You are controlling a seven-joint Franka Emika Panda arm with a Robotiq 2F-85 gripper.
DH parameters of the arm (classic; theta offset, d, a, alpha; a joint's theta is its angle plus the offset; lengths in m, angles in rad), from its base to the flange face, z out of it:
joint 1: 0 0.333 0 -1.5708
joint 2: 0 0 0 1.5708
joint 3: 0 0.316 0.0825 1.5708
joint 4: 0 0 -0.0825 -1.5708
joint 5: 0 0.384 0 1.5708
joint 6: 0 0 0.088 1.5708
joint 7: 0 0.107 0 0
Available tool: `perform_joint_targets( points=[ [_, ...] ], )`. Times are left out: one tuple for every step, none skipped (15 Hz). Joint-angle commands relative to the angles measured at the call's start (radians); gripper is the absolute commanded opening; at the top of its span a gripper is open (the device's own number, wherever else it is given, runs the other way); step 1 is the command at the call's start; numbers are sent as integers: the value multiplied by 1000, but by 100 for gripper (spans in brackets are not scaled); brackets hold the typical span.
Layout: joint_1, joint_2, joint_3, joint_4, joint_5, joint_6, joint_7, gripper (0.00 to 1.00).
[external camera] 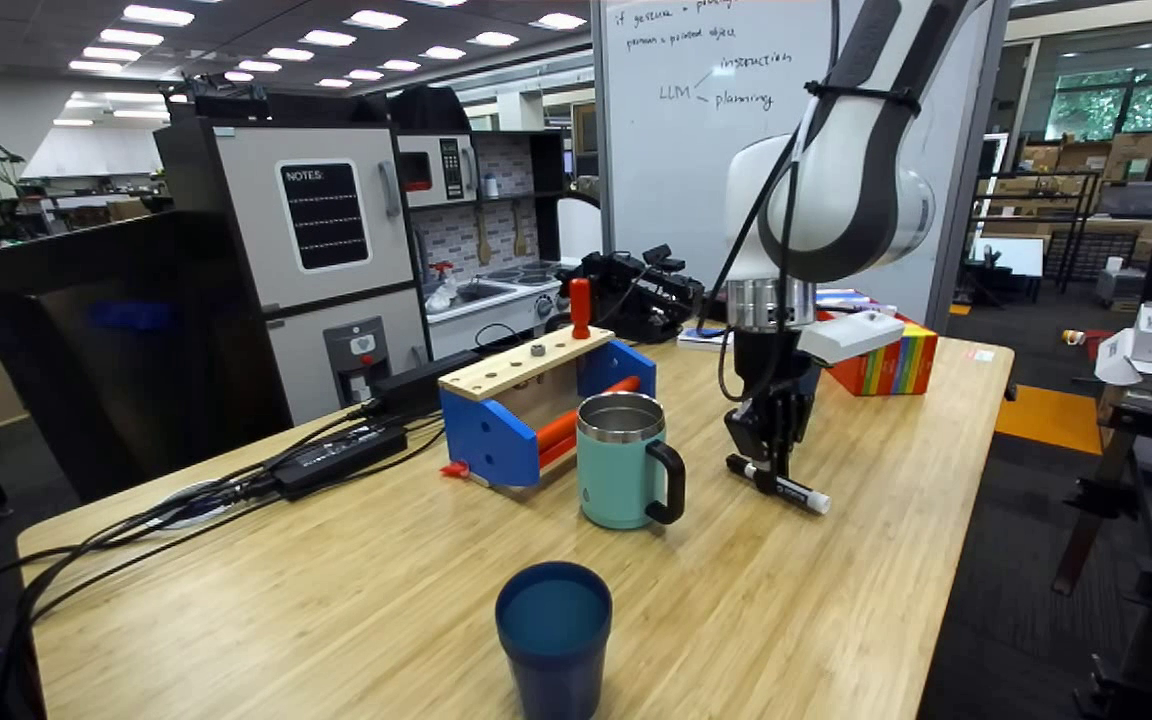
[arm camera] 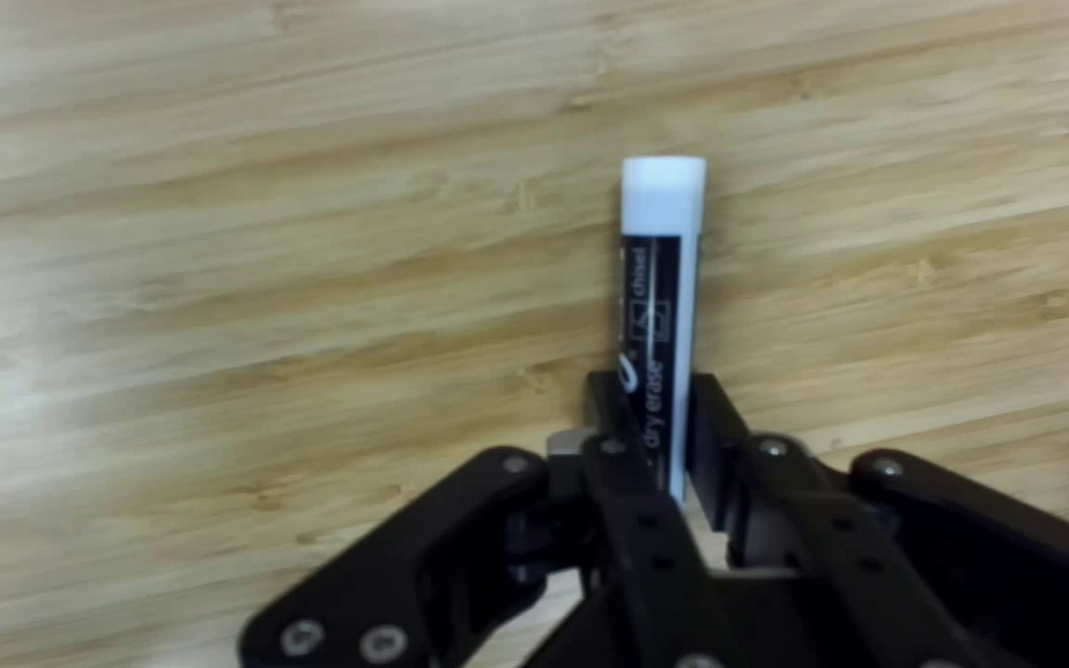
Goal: Put the marker inside the cup
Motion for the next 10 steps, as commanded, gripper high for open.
perform_joint_targets(
  points=[
    [52,-90,-61,-134,-9,119,66,5],
    [73,-110,-87,-173,-16,165,89,5],
    [110,-134,-127,-215,-27,222,127,5],
    [152,-156,-173,-255,-37,279,165,5],
    [206,-176,-231,-293,-49,333,206,5],
    [264,-203,-292,-336,-51,384,239,5],
    [331,-216,-360,-369,-45,432,263,5],
    [413,-228,-438,-401,-25,474,281,5],
    [485,-231,-506,-429,6,516,280,5],
    [556,-220,-574,-444,47,552,267,5]
  ],
)
